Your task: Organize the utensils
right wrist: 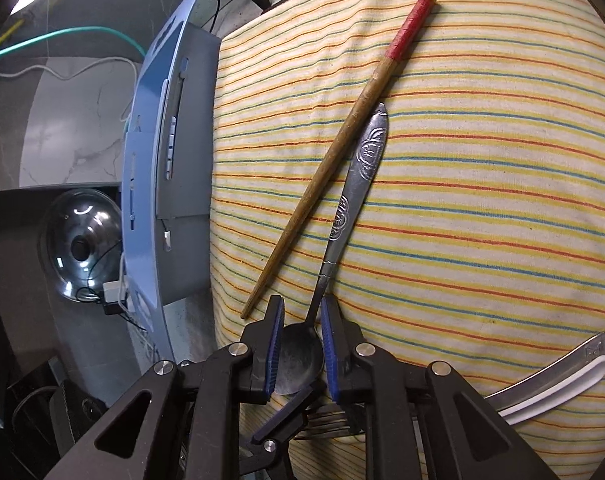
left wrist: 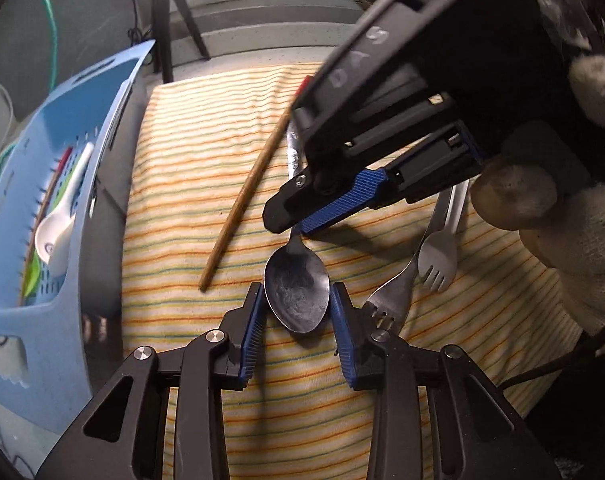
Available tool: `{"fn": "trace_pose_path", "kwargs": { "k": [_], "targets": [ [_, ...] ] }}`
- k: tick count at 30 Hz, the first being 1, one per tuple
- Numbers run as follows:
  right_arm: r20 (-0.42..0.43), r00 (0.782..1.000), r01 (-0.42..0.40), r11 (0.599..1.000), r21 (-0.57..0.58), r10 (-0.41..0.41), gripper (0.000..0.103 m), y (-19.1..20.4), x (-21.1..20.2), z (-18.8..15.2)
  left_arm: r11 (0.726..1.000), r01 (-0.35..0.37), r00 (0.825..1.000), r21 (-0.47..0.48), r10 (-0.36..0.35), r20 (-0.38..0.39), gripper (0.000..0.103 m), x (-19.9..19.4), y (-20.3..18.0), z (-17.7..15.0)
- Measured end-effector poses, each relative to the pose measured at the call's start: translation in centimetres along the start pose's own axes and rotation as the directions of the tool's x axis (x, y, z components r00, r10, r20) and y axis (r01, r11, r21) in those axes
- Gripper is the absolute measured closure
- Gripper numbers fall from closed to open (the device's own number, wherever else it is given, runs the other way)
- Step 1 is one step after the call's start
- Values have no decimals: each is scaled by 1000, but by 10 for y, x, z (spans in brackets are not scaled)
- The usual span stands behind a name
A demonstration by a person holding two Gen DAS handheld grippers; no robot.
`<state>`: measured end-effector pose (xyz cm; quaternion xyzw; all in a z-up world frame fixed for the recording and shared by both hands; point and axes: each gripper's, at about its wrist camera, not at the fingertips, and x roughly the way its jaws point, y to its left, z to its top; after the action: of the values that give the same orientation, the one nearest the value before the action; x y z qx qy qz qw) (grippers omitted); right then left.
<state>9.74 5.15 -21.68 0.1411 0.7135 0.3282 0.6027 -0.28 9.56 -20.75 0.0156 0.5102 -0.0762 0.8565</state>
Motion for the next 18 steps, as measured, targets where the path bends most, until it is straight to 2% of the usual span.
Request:
{"fn": "trace_pose_path", "kwargs": {
  "k": [2,6,11,18],
  "targets": [
    [6,1000,14,1000,6,-14,90,0,0,-1,1000,23,1000,-19,-23,3,72,-1,5,1],
    [10,1000,29,1000,12,-29,95,0,1,-1,985,129,992,-113,-127,25,72,-6,19,1],
    [29,998,52,999,-2,-52,98,3,0,-4,990,110,994,-92,-110,12,72,-1,17,2],
    [45,999,29,999,28,-30,98,-1,-16,-22,985,153,988,-79,-151,30,72,-17,7,-2]
  ]
}}
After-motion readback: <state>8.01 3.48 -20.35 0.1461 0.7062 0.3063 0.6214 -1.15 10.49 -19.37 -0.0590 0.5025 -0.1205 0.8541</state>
